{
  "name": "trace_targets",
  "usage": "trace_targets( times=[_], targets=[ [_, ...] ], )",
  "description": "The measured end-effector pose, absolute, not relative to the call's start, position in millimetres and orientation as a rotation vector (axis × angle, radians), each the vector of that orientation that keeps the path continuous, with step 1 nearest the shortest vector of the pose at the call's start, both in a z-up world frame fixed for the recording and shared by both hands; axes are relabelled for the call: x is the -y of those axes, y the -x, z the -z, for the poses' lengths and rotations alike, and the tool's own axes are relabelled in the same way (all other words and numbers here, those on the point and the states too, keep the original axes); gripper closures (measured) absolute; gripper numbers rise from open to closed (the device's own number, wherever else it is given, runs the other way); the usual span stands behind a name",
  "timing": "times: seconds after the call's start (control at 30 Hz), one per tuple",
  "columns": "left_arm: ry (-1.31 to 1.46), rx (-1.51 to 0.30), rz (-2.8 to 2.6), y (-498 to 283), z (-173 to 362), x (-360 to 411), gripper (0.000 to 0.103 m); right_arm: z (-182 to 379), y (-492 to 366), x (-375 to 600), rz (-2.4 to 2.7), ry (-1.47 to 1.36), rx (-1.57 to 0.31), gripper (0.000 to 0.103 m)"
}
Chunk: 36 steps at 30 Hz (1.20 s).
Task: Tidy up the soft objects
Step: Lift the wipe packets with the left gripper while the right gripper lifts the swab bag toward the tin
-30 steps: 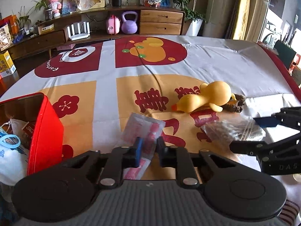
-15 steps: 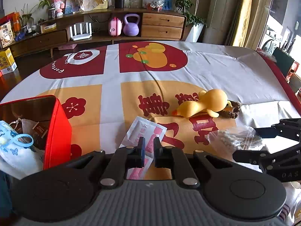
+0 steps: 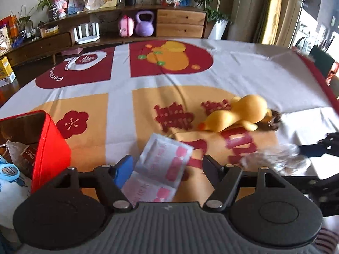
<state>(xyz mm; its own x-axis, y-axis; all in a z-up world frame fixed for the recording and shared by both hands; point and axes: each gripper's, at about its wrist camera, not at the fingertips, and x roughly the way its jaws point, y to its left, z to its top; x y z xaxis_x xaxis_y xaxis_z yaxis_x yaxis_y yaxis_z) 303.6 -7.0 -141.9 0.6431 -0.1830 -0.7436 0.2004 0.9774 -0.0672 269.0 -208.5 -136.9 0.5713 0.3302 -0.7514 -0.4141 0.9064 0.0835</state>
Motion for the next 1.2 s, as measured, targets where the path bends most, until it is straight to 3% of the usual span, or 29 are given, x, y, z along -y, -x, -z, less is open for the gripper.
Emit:
trace_targets(
  times=[0.3, 0.53, 0.63, 1.2],
  targets=[
    [-0.094, -0.823, 0.214, -304, 147, 13, 0.033, 137, -269, 208, -0.437, 0.107, -0.858, 0.038],
    [-0.086, -0.811, 0.229, -302, 145, 12, 0.060, 137, -269, 208, -0.436, 0.107, -0.858, 0.038],
    [-0.085, -0.808, 0.235, -301, 145, 13, 0.064, 138, -269, 208, -0.433, 0.109, -0.858, 0.038],
    [0.025, -0.799, 0.196, -265, 115, -9, 0.066, 102, -245, 192, -0.467, 0.106, -0.823, 0.038]
  ],
)
